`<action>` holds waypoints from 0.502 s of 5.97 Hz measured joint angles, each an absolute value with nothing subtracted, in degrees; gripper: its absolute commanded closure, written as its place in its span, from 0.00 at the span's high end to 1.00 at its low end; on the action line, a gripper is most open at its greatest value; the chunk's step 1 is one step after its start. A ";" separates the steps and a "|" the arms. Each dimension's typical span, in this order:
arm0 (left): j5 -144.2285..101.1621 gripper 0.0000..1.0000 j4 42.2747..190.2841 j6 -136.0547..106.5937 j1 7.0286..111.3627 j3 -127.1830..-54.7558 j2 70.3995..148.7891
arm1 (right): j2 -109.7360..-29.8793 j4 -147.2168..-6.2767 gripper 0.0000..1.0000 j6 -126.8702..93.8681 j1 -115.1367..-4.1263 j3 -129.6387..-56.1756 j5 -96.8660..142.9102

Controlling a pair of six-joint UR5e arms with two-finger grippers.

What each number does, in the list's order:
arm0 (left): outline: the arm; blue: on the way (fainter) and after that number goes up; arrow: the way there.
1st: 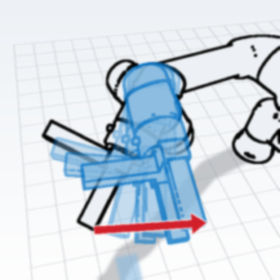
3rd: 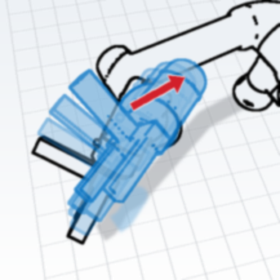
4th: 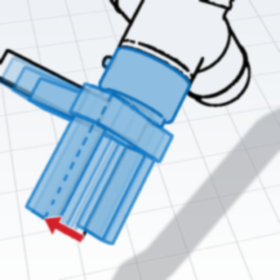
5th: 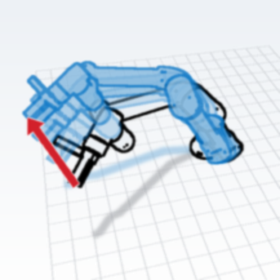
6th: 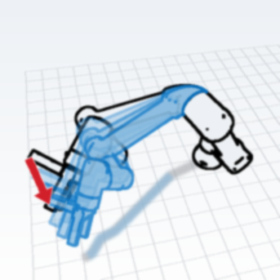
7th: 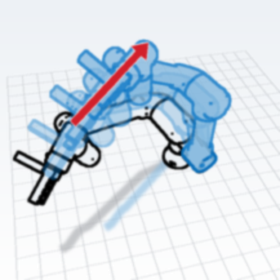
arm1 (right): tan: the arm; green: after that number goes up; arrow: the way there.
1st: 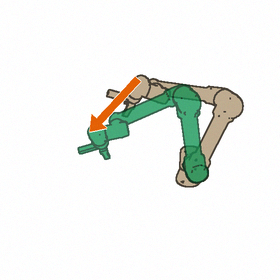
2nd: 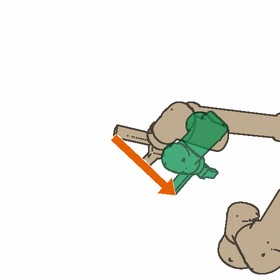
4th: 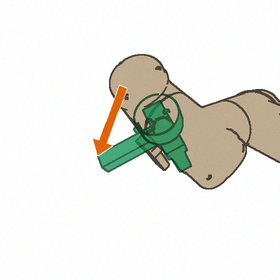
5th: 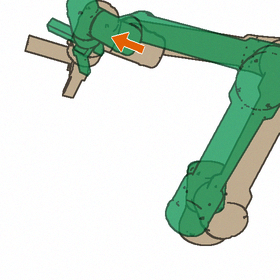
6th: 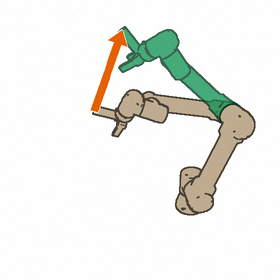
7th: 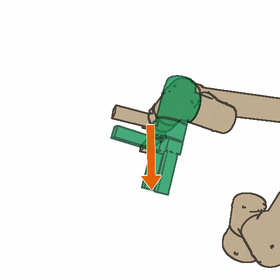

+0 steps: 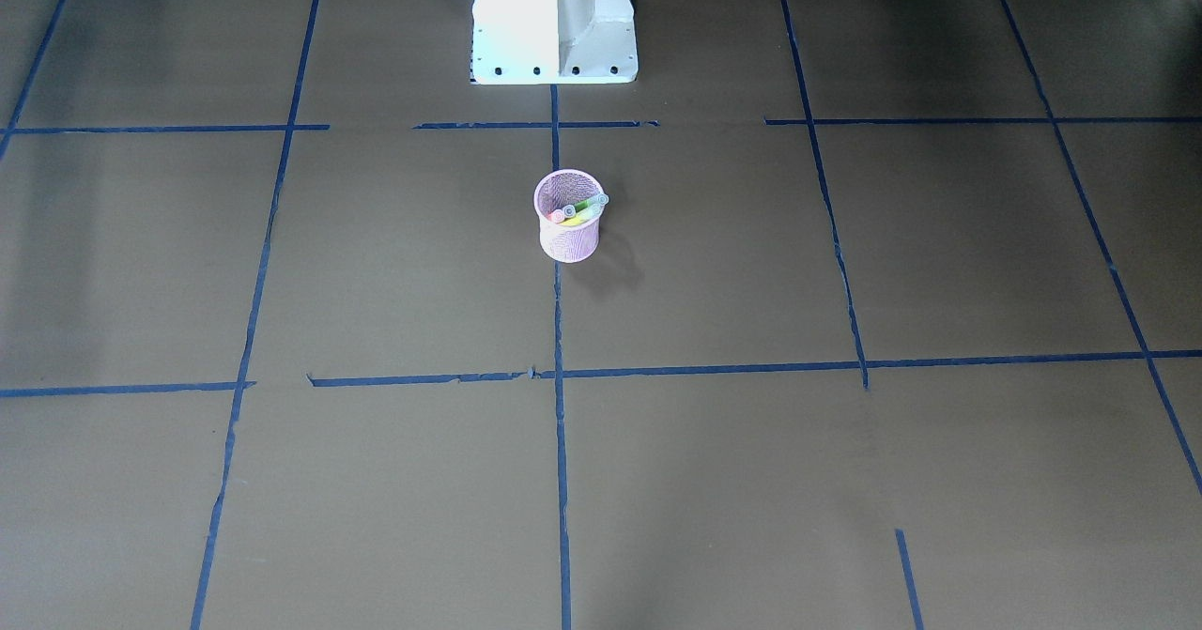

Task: Collect pens into pen holder

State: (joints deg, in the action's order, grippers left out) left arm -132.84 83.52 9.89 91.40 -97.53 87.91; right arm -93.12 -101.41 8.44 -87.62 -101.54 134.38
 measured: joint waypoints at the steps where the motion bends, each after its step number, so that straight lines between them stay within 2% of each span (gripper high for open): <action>1: -132.73 1.00 84.41 9.61 91.32 -97.53 86.96 | -94.64 -101.33 1.00 9.76 -88.12 -101.07 134.40; 3: -132.93 1.00 84.76 9.42 91.08 -97.24 86.63 | -95.67 -101.26 1.00 10.28 -88.30 -100.61 134.25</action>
